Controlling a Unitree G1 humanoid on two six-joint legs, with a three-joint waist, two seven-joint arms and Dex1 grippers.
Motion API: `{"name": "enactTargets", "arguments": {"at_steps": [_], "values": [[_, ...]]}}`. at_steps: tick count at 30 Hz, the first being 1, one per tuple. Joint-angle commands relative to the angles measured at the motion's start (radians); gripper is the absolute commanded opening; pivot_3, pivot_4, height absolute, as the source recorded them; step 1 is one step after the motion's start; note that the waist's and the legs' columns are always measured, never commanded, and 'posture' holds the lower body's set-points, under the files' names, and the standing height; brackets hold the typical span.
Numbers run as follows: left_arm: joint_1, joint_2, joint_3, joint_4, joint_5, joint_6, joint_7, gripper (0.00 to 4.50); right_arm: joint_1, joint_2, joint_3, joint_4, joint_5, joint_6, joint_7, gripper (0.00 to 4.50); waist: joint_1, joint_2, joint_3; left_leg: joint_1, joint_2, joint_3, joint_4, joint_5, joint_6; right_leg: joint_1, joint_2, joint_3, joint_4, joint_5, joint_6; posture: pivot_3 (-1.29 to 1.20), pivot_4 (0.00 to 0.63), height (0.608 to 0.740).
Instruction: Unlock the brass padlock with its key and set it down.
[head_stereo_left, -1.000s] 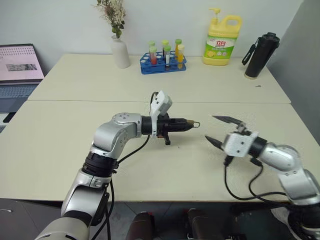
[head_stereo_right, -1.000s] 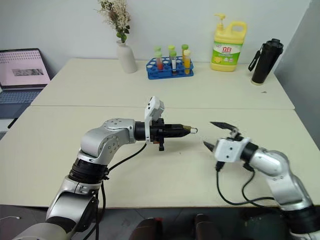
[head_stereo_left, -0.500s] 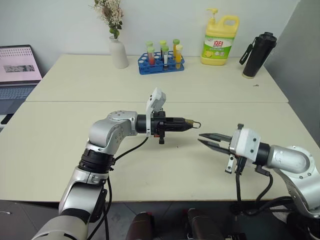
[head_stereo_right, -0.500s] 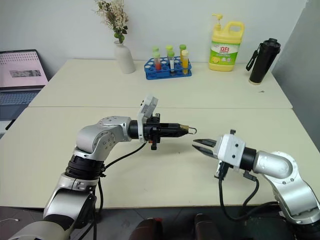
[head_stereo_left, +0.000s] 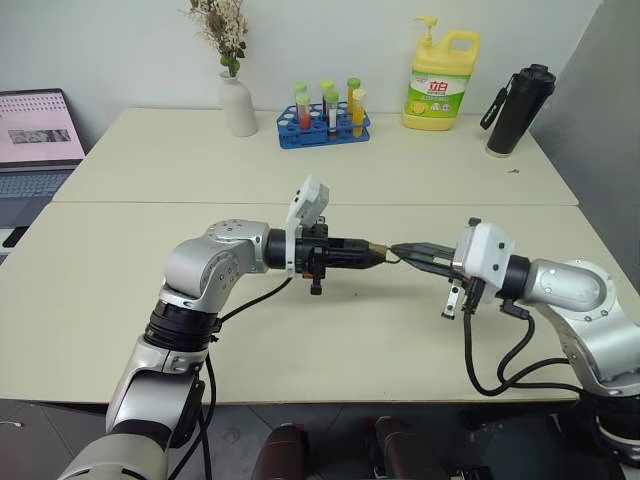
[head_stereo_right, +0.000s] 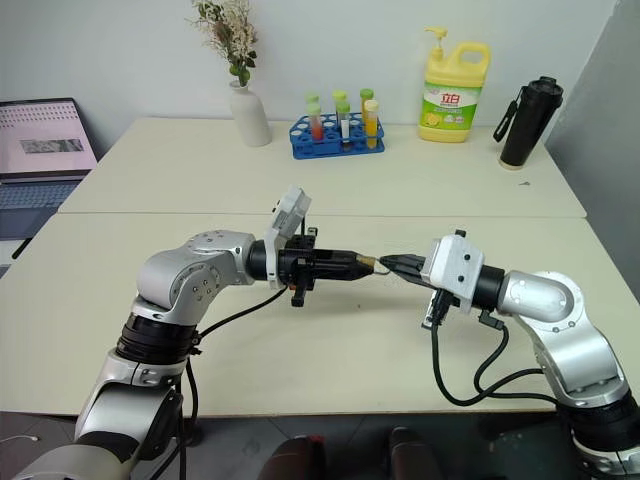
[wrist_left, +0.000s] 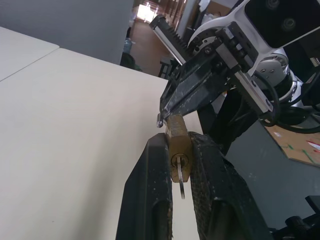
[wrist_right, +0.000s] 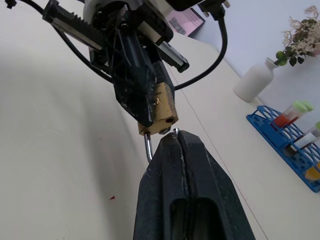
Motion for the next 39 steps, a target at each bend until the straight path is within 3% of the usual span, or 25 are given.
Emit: {"name": "enactTargets", "arguments": {"at_steps": [1, 29, 36, 39], "values": [[-0.005, 0.007, 0.021, -0.048, -0.029, 0.003, -0.005, 0.17, -0.024, 0.001, 0.006, -0.009, -0.014, -0.032, 0.009, 0.0, 0.0, 0.0, 0.0, 0.0, 0.0, 0.0, 0.0, 0.0, 0.0, 0.0, 0.0, 0.0, 0.0, 0.0, 0.0, 0.0, 0.15, 0.74], [0.004, 0.032, 0.015, -0.054, -0.056, 0.004, -0.033, 0.17, -0.016, -0.017, 0.027, 0.043, -0.01, -0.041, 0.131, 0.0, 0.0, 0.0, 0.0, 0.0, 0.0, 0.0, 0.0, 0.0, 0.0, 0.0, 0.0, 0.0, 0.0, 0.0, 0.0, 0.0, 0.15, 0.74], [0.038, 0.032, 0.002, -0.048, -0.033, 0.012, 0.003, 0.17, 0.085, -0.077, -0.002, 0.064, -0.071, -0.081, 0.128, 0.0, 0.0, 0.0, 0.0, 0.0, 0.0, 0.0, 0.0, 0.0, 0.0, 0.0, 0.0, 0.0, 0.0, 0.0, 0.0, 0.0, 0.15, 0.74], [0.081, 0.012, 0.0, -0.032, -0.008, 0.019, 0.076, 0.17, 0.178, -0.094, -0.045, 0.054, -0.091, -0.099, 0.094, 0.56, 0.002, 0.0, 0.0, 0.0, 0.0, 0.0, 0.0, 0.0, 0.0, 0.0, 0.0, 0.0, 0.0, 0.0, 0.0, 0.0, 0.15, 0.74]]}}
